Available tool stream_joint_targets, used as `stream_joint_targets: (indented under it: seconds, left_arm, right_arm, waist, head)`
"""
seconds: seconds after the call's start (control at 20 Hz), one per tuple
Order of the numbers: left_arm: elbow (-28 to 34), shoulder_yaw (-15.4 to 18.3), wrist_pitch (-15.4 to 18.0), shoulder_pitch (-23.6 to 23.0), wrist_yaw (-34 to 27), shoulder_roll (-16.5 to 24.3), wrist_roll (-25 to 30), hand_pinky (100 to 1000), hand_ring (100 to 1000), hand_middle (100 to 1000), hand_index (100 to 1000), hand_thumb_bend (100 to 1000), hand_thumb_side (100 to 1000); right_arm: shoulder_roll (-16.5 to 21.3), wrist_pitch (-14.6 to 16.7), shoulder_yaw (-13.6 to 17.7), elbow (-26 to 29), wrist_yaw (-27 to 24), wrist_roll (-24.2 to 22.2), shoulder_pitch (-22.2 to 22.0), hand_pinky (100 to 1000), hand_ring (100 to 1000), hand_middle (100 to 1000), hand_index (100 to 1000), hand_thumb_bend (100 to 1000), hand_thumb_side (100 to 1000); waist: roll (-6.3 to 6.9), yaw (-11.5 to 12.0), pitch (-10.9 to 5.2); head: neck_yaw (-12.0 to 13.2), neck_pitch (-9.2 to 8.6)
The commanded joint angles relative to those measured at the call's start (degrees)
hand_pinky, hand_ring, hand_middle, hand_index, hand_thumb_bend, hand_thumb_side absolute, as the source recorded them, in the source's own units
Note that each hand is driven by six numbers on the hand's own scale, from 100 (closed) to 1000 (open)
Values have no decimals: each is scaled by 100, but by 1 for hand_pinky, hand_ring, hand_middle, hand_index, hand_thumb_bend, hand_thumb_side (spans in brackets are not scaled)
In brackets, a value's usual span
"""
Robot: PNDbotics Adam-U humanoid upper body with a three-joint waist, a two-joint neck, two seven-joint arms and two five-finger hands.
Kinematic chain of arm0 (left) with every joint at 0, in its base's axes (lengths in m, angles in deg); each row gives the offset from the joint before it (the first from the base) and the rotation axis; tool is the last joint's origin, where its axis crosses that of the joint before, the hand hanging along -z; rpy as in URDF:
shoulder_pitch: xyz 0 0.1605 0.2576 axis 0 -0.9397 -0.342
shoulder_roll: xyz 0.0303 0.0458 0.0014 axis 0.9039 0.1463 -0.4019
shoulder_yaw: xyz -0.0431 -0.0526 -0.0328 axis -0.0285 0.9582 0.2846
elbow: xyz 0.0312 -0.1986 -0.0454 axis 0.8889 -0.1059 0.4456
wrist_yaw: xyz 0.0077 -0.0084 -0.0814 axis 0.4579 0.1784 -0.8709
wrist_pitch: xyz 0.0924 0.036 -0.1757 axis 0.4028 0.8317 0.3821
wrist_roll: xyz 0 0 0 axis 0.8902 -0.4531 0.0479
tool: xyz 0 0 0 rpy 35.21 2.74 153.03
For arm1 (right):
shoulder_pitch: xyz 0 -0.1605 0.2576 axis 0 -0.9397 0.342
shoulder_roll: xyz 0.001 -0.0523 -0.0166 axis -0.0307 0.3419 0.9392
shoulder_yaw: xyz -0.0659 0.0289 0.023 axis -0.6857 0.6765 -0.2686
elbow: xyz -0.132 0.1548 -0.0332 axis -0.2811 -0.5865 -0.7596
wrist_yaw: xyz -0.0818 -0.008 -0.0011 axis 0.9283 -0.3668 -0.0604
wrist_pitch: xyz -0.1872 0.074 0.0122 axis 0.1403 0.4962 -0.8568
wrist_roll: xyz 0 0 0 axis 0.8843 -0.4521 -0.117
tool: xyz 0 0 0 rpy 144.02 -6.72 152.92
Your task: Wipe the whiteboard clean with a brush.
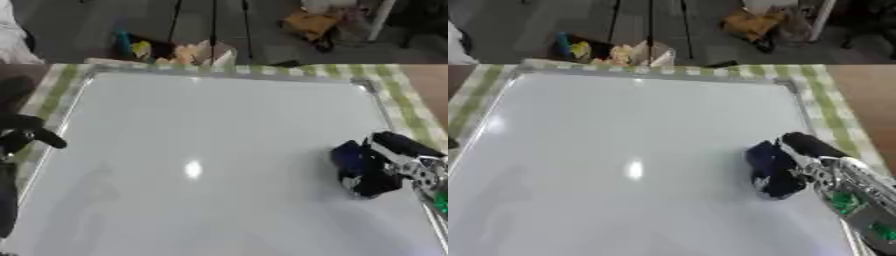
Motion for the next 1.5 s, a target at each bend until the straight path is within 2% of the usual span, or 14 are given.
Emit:
stream_joint_targets:
  seconds: [0.05, 0.35, 0.9, 1.5]
  left_arm:
    - [103, -9, 6, 50, 10, 53, 19, 465, 919, 808, 623, 100, 981]
    - [103, -17, 6, 60, 2, 50, 31, 465, 920, 808, 623, 100, 981]
    - [103, -22, 10, 80, -8, 47, 43, 466, 920, 807, 624, 100, 980]
    - [103, -25, 18, 80, -9, 45, 64, 467, 919, 807, 625, 100, 978]
  right_arm:
    - [204, -471, -44, 155, -130, -665, 4, 223, 400, 387, 185, 100, 281]
    - [236, -398, -165, 422, -511, -882, 5, 223, 398, 383, 184, 100, 277]
    - [290, -392, -231, 602, -737, -1015, 5, 225, 398, 383, 184, 100, 273]
    - [203, -514, -192, -80, -591, -996, 108, 231, 407, 394, 187, 100, 274]
  waist:
    - [-6, 13, -118]
    - [-8, 32, -112]
    - [-15, 64, -114]
    - [-11, 94, -148]
  head:
    - [-8, -33]
    - [-22, -37]
    - [-28, -36]
    - [-37, -57]
